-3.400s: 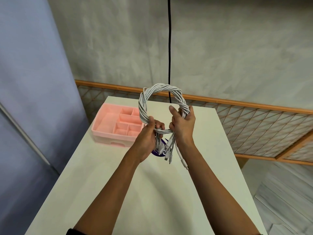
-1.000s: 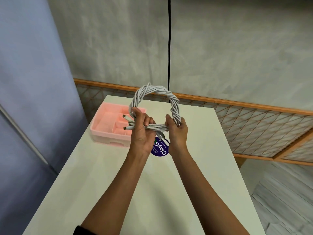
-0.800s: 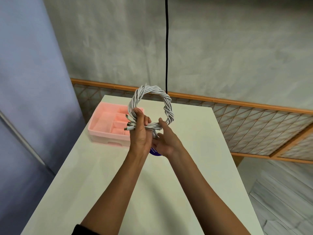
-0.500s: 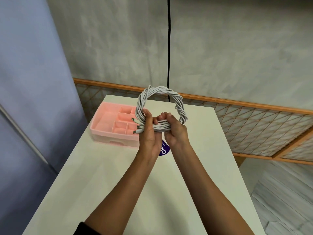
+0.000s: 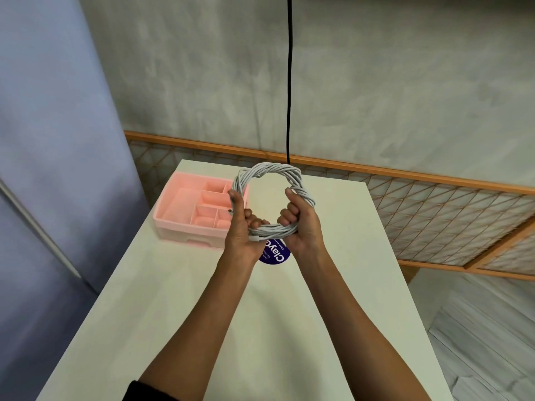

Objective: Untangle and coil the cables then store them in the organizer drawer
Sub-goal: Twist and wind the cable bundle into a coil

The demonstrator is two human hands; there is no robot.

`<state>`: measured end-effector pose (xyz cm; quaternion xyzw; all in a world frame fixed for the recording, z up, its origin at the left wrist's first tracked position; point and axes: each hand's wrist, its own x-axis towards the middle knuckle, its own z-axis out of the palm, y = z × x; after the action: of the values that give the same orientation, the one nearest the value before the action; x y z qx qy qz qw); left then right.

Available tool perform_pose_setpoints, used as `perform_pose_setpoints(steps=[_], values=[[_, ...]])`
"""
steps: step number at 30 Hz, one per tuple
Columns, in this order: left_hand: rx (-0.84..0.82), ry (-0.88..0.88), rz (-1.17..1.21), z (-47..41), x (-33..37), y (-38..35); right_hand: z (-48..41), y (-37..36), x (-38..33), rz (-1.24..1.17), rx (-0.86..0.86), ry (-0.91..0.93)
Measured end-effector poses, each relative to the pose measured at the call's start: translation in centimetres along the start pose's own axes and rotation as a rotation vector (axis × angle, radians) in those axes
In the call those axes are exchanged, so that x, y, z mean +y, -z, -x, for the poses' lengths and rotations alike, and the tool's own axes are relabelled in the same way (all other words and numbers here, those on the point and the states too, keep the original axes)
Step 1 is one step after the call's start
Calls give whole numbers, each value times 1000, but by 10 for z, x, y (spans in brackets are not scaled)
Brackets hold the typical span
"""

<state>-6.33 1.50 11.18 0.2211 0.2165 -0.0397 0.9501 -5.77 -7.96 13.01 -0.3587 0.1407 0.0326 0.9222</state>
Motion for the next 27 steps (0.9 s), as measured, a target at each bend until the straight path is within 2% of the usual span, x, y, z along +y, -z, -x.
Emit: perform_pose_setpoints(steps=[4,8,10,15,22,25,27], values=[[53,7,22,3,0,-3,4,0,5,25,-81,-14],[-37,169,13,-1,1,5,8,11,4,34,-269,-82],[-57,182,-15,-3,-2,10,8,18,6,17,-303,-94],[-41,47,-57,-4,-8,17,9,29,1,159,-138,-49],[52,-8,-131,-1,-21,21,5,41,3,228,82,-68],[71,10,-202,-1,-29,22,1,50,8,226,125,-52],[76,65,-186,-3,-34,24,2,57,10,126,88,-56]])
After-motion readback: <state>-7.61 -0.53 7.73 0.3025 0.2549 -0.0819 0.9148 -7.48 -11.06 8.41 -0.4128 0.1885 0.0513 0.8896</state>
